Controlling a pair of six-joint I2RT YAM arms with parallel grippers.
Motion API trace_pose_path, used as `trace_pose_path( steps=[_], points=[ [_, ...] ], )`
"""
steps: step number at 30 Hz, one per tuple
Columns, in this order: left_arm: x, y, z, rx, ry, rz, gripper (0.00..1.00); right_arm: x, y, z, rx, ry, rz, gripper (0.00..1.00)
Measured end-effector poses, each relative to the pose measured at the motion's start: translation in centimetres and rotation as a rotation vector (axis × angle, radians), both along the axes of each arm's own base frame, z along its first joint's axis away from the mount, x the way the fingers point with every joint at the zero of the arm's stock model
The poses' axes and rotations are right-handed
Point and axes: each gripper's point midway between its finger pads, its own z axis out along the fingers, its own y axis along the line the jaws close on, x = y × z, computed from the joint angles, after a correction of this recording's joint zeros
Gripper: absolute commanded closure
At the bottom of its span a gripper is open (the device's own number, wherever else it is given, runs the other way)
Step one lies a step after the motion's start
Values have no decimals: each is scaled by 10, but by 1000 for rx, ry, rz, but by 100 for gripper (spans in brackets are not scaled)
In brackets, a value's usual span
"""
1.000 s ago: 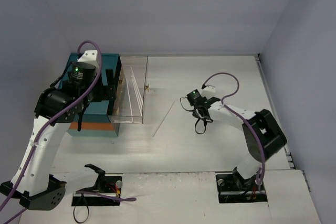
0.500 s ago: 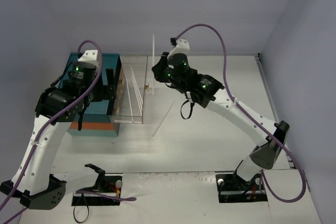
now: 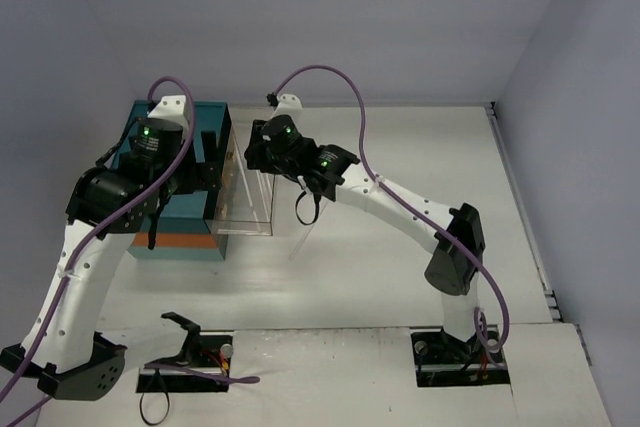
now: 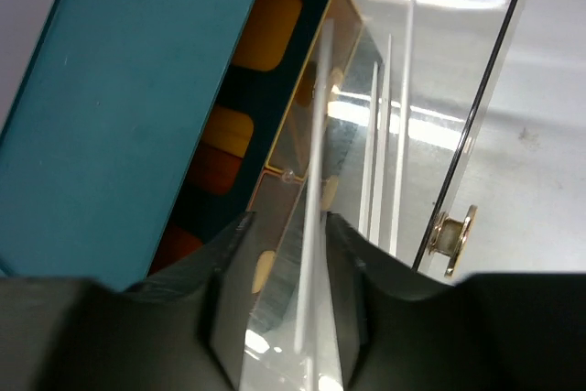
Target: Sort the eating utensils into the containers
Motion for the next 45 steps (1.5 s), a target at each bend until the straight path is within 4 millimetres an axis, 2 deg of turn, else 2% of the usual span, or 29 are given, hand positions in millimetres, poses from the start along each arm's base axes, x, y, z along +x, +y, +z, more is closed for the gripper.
trace_pose_path(
  steps=[3, 6, 9, 12, 14, 16, 20, 25, 31, 37, 39, 41, 45],
  points=[
    [0, 1, 0, 2, -2, 3, 14, 1, -6, 8, -7, -28, -13, 53],
    [0, 1, 0, 3, -2, 5, 14, 0, -26, 22, -19, -67, -53, 51],
    [0, 1, 0, 3, -2, 5, 14, -3, -61, 34, -36, -96, -123, 50],
    [1, 1, -1, 5, 2, 5, 14, -1, -109, 35, -44, -93, -227, 48],
    [2, 0, -2, 7, 6, 5, 14, 4, -140, 22, -60, -69, -305, 47],
    [3, 0, -3, 8, 11, 5, 14, 9, -166, -1, -101, -29, -372, 46],
    [5, -1, -5, 12, 19, 5, 14, 7, -189, -63, -192, 79, -425, 47],
    [6, -2, -6, 13, 23, 4, 14, -3, -182, -127, -274, 201, -408, 48],
    [6, -2, -6, 13, 23, 4, 14, -13, -165, -188, -340, 314, -383, 49],
    [6, -1, -6, 14, 23, 5, 14, -32, -151, -245, -419, 407, -347, 58],
    [6, -1, -6, 14, 23, 5, 14, -35, -147, -256, -423, 423, -348, 62],
    [6, -1, -6, 14, 23, 6, 14, -35, -140, -256, -406, 422, -343, 68],
    [6, -1, -6, 14, 23, 6, 14, -36, -139, -260, -394, 427, -350, 82]
  ],
)
